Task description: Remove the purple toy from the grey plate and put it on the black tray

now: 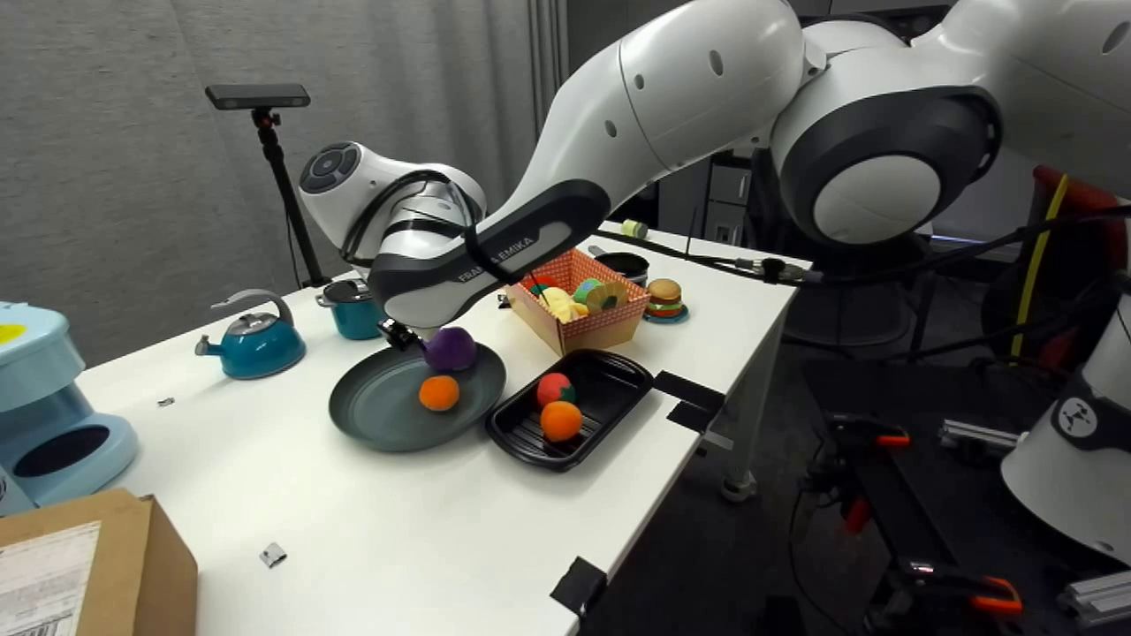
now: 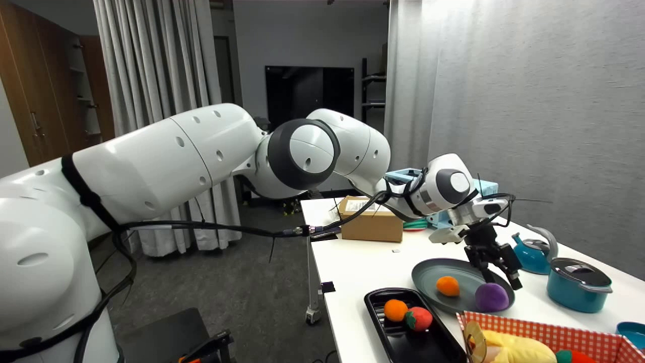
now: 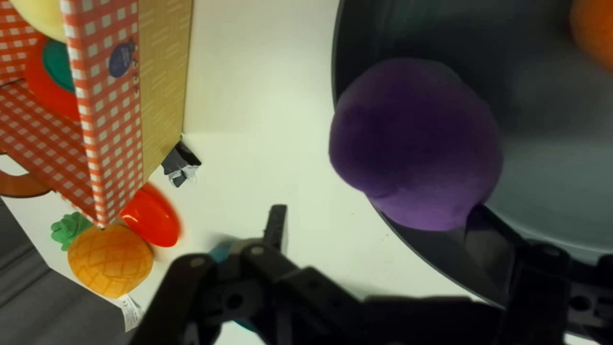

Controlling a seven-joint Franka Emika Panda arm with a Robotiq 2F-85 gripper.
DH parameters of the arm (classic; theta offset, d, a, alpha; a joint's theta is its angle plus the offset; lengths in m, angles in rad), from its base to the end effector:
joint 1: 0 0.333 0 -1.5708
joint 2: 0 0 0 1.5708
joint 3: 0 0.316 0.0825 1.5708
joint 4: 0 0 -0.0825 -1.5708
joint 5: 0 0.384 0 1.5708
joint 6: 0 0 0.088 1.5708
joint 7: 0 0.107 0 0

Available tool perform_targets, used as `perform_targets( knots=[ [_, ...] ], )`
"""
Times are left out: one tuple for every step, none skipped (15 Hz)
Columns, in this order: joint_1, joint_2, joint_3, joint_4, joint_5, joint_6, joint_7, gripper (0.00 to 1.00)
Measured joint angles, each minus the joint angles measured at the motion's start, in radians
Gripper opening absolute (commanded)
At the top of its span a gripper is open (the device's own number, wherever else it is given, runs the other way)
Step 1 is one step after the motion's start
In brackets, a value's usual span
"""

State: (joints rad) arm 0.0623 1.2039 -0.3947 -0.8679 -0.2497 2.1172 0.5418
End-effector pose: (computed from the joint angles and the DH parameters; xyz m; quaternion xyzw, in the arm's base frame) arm 0.7904 -0.1347 0.1920 0.9289 -0.2318 0.0889 0.2749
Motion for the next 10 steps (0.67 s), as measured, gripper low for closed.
perform_targets(
  knots=[
    [0.0, 0.0, -0.003, -0.003, 0.0, -0.005, 0.003, 0.94],
    [0.0, 0.0, -0.005, -0.007, 0.0, -0.008, 0.004, 0.93],
    [0.0, 0.0, -0.006, -0.013, 0.0, -0.009, 0.004, 0.94],
    [0.0, 0.0, -0.006, -0.02, 0.0, -0.009, 0.004, 0.93],
    [0.001, 0.0, -0.006, -0.027, 0.0, -0.011, 0.004, 0.93],
    [0.002, 0.0, -0.006, -0.032, 0.0, -0.014, 0.005, 0.93],
    [0.003, -0.001, -0.007, -0.036, 0.0, -0.018, 0.006, 0.93],
    [0.005, -0.001, -0.008, -0.04, 0.0, -0.02, 0.007, 0.93],
    [0.009, -0.004, -0.01, -0.046, 0.0, -0.02, 0.007, 0.93],
    [0.014, -0.008, -0.012, -0.053, 0.0, -0.02, 0.007, 0.93]
  ],
)
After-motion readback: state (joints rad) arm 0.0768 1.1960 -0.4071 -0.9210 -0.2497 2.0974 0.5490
